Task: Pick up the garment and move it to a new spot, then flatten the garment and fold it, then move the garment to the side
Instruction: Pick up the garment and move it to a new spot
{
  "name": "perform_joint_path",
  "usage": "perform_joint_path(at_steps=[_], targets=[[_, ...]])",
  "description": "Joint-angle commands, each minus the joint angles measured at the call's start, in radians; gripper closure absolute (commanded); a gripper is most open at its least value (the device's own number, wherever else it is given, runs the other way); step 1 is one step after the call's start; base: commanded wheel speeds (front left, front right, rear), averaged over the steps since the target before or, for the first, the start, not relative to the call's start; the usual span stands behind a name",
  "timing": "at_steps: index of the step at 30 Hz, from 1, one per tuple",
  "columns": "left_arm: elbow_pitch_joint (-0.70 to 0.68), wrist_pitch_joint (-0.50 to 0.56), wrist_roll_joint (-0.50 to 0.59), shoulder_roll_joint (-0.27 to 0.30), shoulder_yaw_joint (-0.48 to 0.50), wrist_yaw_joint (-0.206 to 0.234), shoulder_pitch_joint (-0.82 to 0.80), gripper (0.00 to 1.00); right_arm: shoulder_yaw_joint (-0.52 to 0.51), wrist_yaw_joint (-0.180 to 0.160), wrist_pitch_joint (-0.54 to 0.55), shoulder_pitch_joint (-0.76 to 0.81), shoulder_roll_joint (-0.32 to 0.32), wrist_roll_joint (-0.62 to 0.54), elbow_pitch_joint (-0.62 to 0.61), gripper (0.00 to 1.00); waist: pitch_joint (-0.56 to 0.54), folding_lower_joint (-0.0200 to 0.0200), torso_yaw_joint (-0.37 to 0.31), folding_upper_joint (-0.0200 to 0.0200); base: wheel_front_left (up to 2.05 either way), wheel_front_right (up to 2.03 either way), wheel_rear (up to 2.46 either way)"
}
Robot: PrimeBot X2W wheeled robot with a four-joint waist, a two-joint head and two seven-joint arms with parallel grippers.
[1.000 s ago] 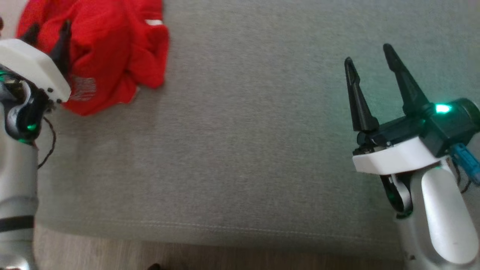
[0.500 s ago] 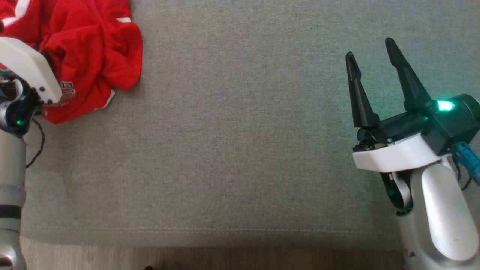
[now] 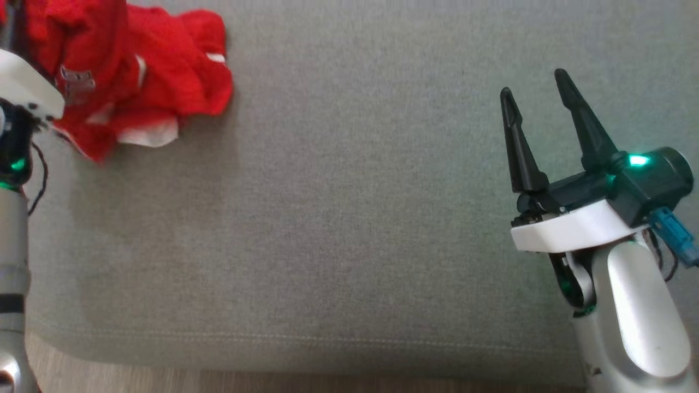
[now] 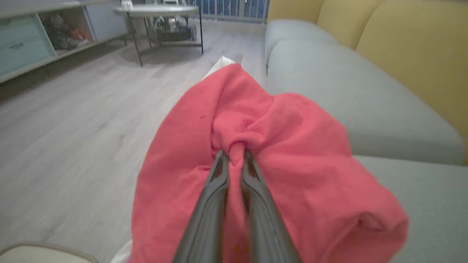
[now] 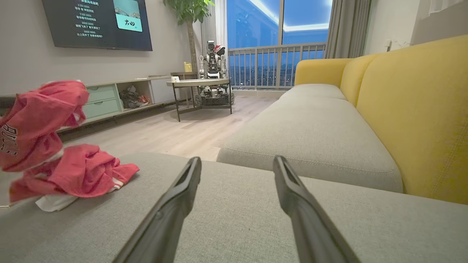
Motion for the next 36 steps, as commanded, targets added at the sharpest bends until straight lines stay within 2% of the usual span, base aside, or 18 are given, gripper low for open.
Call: perform_joint_path(at_steps=[1,9,18,25,26,33,36], targets=[[-0.050,-0.025,0.001,0.056,0.044,0.007,-0.047,1.00,0.026,0.000,-0.012,0.013,0.004,0.010,-0.027,0.00,-0.041,0.0001,0.007,0.0000,0.00,0.00,0.00],[-0.234,-0.129,-0.015,0.022,0.066,0.035,-0.003,1.00,0.024,0.000,-0.023,0.044,0.004,0.040,0.003,0.00,-0.130,0.0001,0.004,0.0000,0.00,0.00,0.00],[-0.479,-0.089,-0.041,-0.085,-0.003,0.067,0.103,1.00,0.005,0.000,-0.034,0.051,0.004,0.056,0.015,0.00,-0.180,0.0001,-0.069,0.0000,0.00,0.00,0.00],[-0.559,-0.050,-0.030,-0.184,-0.118,0.082,0.152,1.00,0.016,0.000,-0.036,0.029,0.004,0.061,-0.017,0.00,-0.164,0.0001,-0.200,0.0000,0.00,0.00,0.00],[-0.551,-0.051,-0.020,-0.209,-0.147,0.088,0.155,1.00,0.020,0.000,-0.037,0.023,0.004,0.067,-0.034,0.00,-0.151,0.0001,-0.247,0.0000,0.00,0.00,0.00],[-0.411,-0.073,0.024,-0.265,-0.224,0.106,0.144,1.00,0.056,0.000,-0.038,0.014,0.004,0.096,-0.109,0.00,-0.089,0.0001,-0.419,0.0000,0.00,0.00,0.00],[-0.339,-0.103,0.046,-0.280,-0.266,0.090,0.128,1.00,0.066,0.000,-0.039,0.018,0.004,0.114,-0.147,0.00,-0.057,0.0001,-0.481,0.0000,0.00,0.00,0.00]])
